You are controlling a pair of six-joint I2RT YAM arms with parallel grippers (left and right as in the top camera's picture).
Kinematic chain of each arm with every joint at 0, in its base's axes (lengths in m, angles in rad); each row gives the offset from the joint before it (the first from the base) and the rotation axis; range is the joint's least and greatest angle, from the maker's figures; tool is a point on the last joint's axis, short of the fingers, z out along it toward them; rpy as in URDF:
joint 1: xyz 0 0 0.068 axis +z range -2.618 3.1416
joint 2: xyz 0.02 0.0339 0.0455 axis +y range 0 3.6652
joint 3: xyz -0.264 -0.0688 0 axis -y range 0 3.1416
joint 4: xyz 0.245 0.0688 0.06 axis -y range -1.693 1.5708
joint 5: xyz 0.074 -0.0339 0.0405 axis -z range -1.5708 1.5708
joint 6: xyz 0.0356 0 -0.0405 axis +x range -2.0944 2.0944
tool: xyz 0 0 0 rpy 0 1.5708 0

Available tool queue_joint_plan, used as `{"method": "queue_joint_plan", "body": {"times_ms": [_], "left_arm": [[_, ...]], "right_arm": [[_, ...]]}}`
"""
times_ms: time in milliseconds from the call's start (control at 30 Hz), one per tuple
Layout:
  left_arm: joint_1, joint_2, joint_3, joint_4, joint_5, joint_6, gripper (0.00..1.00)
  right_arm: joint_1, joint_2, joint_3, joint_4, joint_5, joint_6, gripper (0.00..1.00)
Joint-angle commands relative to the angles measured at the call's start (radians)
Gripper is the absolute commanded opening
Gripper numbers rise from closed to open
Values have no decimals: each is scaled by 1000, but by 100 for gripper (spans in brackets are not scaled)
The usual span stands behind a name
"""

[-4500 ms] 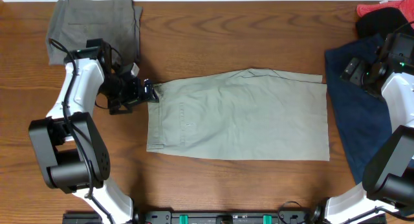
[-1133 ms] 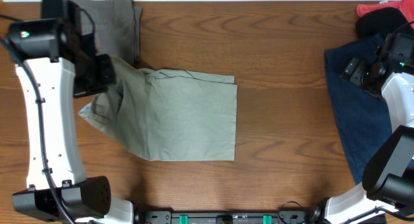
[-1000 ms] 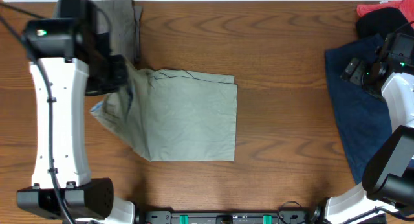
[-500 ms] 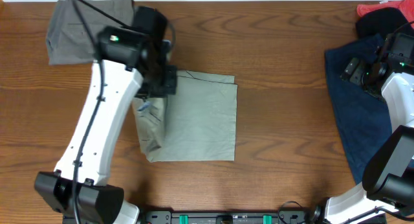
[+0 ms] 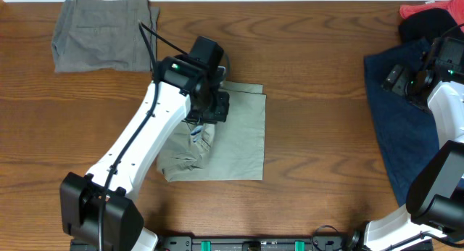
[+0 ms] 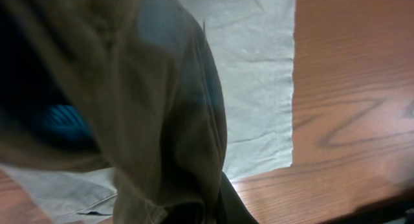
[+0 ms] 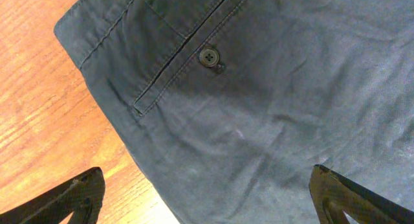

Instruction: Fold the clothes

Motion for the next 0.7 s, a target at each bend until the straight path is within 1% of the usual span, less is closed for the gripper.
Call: {"method": "queue_joint_plan", "body": {"times_ms": [0, 100, 433, 567, 667], "left_arm": [[-26, -2, -1, 4, 37, 37, 6], [-42, -8, -1, 0, 71, 89, 6], [-46, -81, 0, -10, 81, 105, 6], [-48, -72, -6, -11, 194, 155, 6], [-59, -54, -7, -11, 211, 160, 6]], "right_arm": [[-1, -23, 10, -1, 6, -10, 99], [-1, -23, 10, -1, 6, -10, 99], [-1, -23, 10, -1, 6, -10, 99], [-1, -23, 10, -1, 6, -10, 99], [-1, -23, 10, -1, 6, -10, 99]]}}
